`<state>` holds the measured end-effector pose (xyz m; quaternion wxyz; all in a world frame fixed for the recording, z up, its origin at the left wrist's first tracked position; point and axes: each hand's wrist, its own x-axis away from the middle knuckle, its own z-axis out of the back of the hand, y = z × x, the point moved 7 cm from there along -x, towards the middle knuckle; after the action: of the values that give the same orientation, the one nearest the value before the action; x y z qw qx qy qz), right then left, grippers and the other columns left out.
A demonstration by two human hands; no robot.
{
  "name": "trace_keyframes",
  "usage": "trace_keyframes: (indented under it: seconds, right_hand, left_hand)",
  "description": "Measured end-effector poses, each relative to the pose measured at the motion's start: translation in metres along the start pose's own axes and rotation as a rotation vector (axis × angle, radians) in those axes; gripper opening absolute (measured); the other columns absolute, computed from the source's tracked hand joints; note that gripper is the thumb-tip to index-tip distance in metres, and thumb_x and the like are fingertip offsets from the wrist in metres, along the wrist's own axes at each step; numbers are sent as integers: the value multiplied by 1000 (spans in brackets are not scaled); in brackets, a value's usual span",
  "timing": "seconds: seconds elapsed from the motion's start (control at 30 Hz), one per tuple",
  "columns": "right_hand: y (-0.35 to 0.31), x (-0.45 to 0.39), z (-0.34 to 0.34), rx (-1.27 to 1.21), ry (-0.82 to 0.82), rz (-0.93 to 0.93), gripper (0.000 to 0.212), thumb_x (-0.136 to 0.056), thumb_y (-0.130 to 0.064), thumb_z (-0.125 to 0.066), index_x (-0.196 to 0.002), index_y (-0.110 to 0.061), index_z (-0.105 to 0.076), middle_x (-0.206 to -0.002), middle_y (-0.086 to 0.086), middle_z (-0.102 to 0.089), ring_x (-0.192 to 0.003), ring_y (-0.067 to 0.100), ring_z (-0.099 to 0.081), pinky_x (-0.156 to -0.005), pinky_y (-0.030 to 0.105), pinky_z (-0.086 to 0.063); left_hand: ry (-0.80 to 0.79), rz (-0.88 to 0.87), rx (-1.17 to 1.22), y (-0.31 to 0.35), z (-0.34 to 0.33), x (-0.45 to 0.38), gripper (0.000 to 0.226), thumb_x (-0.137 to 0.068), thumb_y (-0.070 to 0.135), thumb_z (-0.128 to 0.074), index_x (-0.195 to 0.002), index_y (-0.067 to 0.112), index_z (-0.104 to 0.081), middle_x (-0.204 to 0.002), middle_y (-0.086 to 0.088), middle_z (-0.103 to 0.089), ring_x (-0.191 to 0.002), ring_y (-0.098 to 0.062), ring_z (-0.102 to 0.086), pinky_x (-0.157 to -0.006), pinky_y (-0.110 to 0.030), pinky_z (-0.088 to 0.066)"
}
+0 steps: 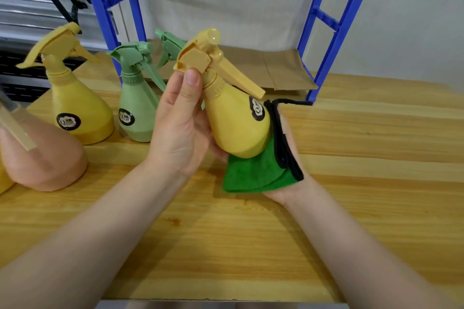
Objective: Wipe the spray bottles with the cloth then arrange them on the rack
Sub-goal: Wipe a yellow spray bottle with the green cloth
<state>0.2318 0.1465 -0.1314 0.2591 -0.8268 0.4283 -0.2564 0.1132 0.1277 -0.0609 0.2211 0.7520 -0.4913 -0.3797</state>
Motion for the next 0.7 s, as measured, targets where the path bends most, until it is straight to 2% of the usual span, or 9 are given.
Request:
trace_keyframes:
  seconds: [0.07, 0.13, 0.2, 0.23, 0.3, 0.4, 0.5, 0.6, 0.7]
  right_hand:
    - [6, 4, -8, 14, -85, -107, 62, -80, -62, -58, -98, -6, -78, -108, 23, -70, -99, 38, -66, -103, 53, -44]
    - [5, 10, -13, 32, -130, -190, 56, -59, -43, -78, -92, 3, -77, -100, 31, -69, -86, 44, -71, -85, 55, -54]
    - [6, 14, -10, 90, -142, -312, 57, -56, -17, -91, -102, 11, -71, -98, 34, -68, -76, 41, -72, -66, 47, -62]
    - [7, 16, -8, 172, -141, -371, 56, -63, -13, -89, -109, 11, -67, -100, 32, -68, -73, 35, -73, -62, 40, -62]
    - [9, 11, 9, 315, -24, -386, 44, -91, -29, -65, -110, 12, -66, -95, 27, -69, -64, 24, -71, -55, 29, -61]
    - [11, -1, 27, 366, 52, -400, 86, -103, -56, -22, -89, 13, -72, -77, 26, -68, -52, 21, -65, -43, 26, -55]
    - [9, -3, 30, 445, 81, -357, 101, -95, -73, -16, -89, 15, -65, -69, 26, -65, -48, 23, -62, -39, 25, -51]
    - [-1, -6, 36, 512, 202, -199, 85, -99, -67, -21, -101, 8, -61, -59, 24, -62, -39, 21, -54, -33, 22, -44]
    - [-12, -3, 40, 608, 350, -70, 68, -103, -57, -27, -93, -1, -64, -52, 20, -59, -35, 21, -49, -32, 21, -37]
  left_hand:
    - [-18, -35, 6, 4, -1, 1, 18, -88, 27, -50, -96, 18, -63, -88, 7, -70, -86, -8, -65, -75, -30, -54]
    - [-68, -62, 3, 6, -4, 2, 17, -84, 25, -54, -91, 22, -70, -89, 8, -70, -88, -6, -64, -80, -27, -52]
    - [-114, -89, -46, 7, -7, 3, 16, -83, 28, -60, -92, 26, -72, -91, 10, -70, -89, -5, -63, -80, -25, -50]
    - [-137, -105, -81, 7, -8, 3, 16, -82, 31, -63, -95, 27, -72, -92, 11, -70, -90, -5, -63, -81, -26, -49]
    - [-160, -134, -145, 7, -9, 5, 19, -81, 37, -68, -98, 29, -71, -95, 12, -70, -93, -6, -62, -83, -26, -48]
    - [-151, -144, -192, 4, -6, 4, 23, -80, 41, -71, -99, 28, -70, -97, 10, -70, -95, -8, -62, -85, -27, -47]
    - [-148, -144, -213, 2, -4, 3, 23, -81, 42, -71, -100, 29, -70, -98, 11, -70, -96, -9, -61, -87, -28, -46]
    - [-192, -150, -267, -3, -9, 5, 22, -83, 42, -69, -102, 32, -70, -100, 12, -70, -97, -8, -62, -87, -28, -47]
    - [-202, -149, -279, -5, -9, 6, 22, -83, 42, -68, -103, 33, -70, -101, 13, -70, -98, -7, -63, -86, -26, -47]
